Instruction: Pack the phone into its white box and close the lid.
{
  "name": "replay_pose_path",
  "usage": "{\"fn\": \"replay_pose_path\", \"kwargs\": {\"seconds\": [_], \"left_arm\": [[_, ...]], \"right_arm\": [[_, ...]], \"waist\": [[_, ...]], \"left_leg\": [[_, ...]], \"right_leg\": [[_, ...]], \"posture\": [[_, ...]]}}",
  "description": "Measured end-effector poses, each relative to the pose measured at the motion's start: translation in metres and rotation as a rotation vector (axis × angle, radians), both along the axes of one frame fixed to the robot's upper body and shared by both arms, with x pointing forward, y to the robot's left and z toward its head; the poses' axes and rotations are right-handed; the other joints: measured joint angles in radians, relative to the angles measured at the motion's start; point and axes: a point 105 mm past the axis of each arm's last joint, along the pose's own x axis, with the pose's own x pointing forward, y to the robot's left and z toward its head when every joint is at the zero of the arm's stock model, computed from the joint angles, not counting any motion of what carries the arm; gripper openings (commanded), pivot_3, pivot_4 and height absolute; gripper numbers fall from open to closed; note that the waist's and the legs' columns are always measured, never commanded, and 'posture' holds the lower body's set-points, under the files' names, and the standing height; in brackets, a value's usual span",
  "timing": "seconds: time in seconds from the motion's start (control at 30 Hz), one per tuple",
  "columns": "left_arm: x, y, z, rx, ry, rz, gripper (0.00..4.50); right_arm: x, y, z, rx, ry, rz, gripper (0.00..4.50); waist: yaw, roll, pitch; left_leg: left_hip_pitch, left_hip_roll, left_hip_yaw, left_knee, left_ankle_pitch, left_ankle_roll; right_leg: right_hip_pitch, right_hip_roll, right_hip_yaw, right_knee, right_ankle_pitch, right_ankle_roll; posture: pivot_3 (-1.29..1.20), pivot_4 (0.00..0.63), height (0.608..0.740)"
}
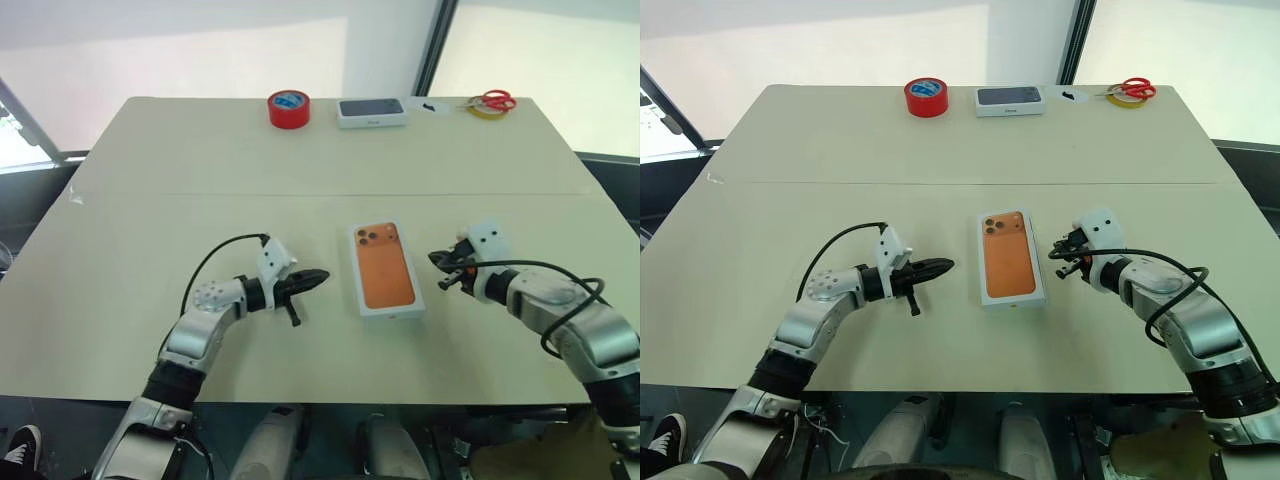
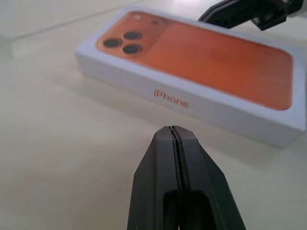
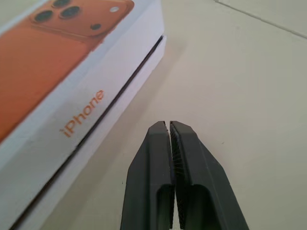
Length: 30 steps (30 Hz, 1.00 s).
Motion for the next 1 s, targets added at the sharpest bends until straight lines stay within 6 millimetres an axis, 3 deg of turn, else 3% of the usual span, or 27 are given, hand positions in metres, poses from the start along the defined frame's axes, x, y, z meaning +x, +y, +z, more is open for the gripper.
{"fn": "replay_pose_path", "kwargs": {"seconds": [0.3,0.87,1.0], "left_arm": [[0.003,-0.030,0.002,-0.003,0.066,-0.051,0.00],[0.008,-0.035,0.014,-0.073,0.062,-0.028,0.00],[0.009,-0.032,0.013,-0.061,0.063,-0.023,0.00]], "right_arm": [[0.000,0.006,-0.007,-0.054,0.013,0.060,0.04],[0.000,-0.001,-0.004,-0.198,-0.031,0.109,0.04],[0.008,-0.005,0.021,-0.173,-0.119,0.114,0.04]], "waist": [[-0.002,0.000,0.000],[-0.001,0.000,0.000],[-0.002,0.000,0.000]], "left_leg": [[0.000,0.000,-0.001,0.000,0.000,-0.001],[0.000,0.000,-0.001,0.001,0.000,-0.001],[0.000,0.000,-0.001,0.001,0.001,-0.001]], "right_leg": [[0.000,0.001,0.000,0.001,0.000,0.000],[0.001,0.001,-0.001,0.002,0.000,0.001],[0.001,0.001,-0.001,0.002,0.000,0.001]], "posture": [[0.00,0.150,0.736],[0.00,0.150,0.736],[0.00,0.150,0.736]]}}
